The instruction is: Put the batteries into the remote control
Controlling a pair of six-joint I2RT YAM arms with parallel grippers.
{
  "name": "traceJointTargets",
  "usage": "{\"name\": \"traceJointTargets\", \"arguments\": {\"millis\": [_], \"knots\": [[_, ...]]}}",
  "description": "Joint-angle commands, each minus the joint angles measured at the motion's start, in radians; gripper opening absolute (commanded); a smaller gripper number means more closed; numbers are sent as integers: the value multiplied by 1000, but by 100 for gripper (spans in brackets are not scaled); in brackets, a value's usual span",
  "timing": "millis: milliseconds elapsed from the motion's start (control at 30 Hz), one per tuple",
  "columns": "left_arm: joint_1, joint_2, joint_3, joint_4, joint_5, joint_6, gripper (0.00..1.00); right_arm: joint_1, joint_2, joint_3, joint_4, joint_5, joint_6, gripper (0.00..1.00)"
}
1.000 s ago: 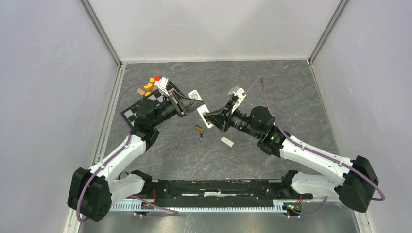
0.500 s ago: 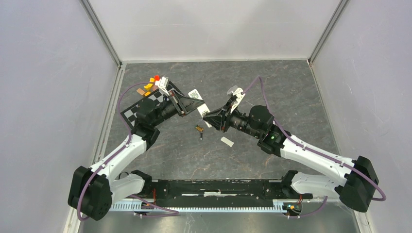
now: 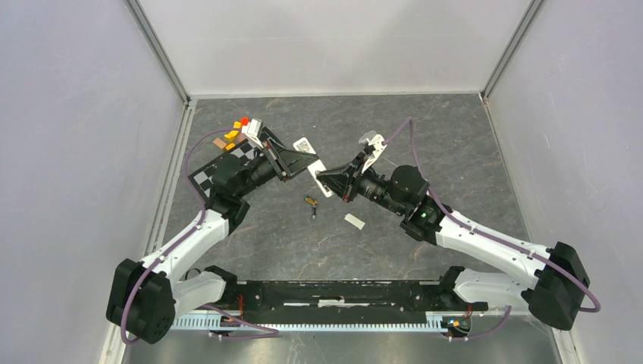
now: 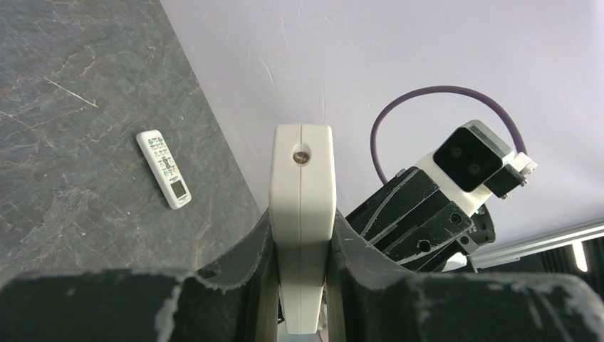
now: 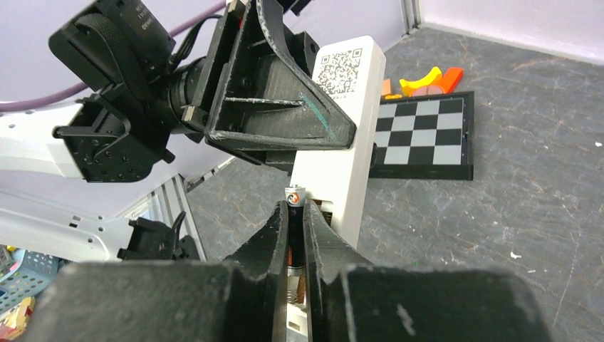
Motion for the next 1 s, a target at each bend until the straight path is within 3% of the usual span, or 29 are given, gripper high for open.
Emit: {"name": "traceJointTargets", "arguments": {"millis": [0, 167, 533, 833, 967], "knots": [[-1, 2, 21, 139, 20, -115, 2, -2, -3, -51, 111, 52, -3, 11], [-2, 12, 24, 164, 15, -186, 2, -2, -12, -67, 96, 44, -45, 13], [-1, 10, 29, 173, 2, -225, 2, -2, -55, -100, 80, 22, -59, 28], [-2, 11, 27, 166, -3, -203, 2, -2, -50, -63, 69, 13, -21, 30], [-2, 11, 29, 147, -29, -167, 2, -2, -72, -26, 31, 18, 43, 56]]}}
